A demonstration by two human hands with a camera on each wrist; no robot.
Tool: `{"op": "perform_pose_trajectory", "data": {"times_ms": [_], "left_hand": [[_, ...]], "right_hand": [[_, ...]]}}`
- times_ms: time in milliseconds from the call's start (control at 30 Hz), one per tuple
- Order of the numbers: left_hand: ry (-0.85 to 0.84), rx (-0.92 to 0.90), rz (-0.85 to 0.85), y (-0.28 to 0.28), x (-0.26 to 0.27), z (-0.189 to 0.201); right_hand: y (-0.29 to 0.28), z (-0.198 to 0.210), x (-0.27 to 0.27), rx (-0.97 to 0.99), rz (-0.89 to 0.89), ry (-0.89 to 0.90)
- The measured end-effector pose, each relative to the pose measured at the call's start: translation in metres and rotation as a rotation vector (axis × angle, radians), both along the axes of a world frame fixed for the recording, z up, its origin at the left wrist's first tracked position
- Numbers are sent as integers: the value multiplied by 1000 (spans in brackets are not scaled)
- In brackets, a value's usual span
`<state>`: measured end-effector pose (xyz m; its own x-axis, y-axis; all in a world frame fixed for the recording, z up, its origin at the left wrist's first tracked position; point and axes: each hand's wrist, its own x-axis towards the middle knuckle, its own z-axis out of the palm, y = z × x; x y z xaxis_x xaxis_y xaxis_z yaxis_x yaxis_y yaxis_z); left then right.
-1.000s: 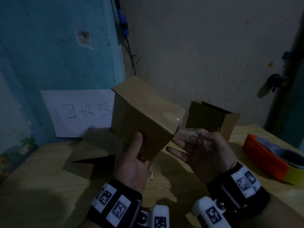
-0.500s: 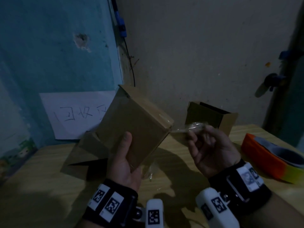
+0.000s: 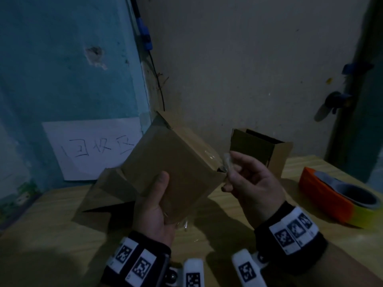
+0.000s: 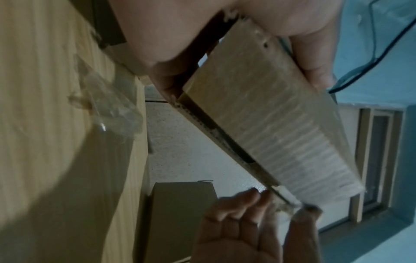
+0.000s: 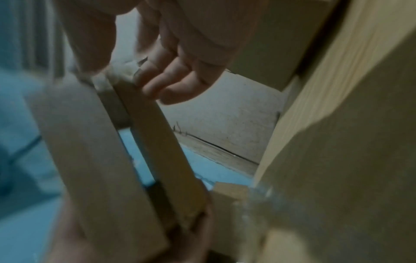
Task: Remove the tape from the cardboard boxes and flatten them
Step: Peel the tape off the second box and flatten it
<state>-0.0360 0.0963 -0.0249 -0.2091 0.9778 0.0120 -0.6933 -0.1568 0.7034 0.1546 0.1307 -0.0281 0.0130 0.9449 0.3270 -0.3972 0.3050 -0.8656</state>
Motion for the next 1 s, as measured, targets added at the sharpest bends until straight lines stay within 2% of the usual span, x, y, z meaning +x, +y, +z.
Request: {"op": "perform_pose_trajectory", "data": {"times_ms": [100, 267, 500, 700, 800, 1000], "left_hand": [[-5, 14, 24, 1, 0, 0], [15, -11, 43, 2, 4, -2], [33, -4, 54, 1, 3, 0], [128, -33, 34, 1, -1, -2], [148, -37, 32, 3, 0, -5], [192, -48, -22, 2, 2, -6]], "right_hand": [[-2, -1, 1, 67, -69, -148], [-5, 1, 7, 171, -67, -308], [-7, 5, 6, 155, 1, -267], [-3, 5, 7, 115, -267, -382], [0, 5, 7, 43, -320, -275], [5, 8, 12, -147, -280, 34]]}}
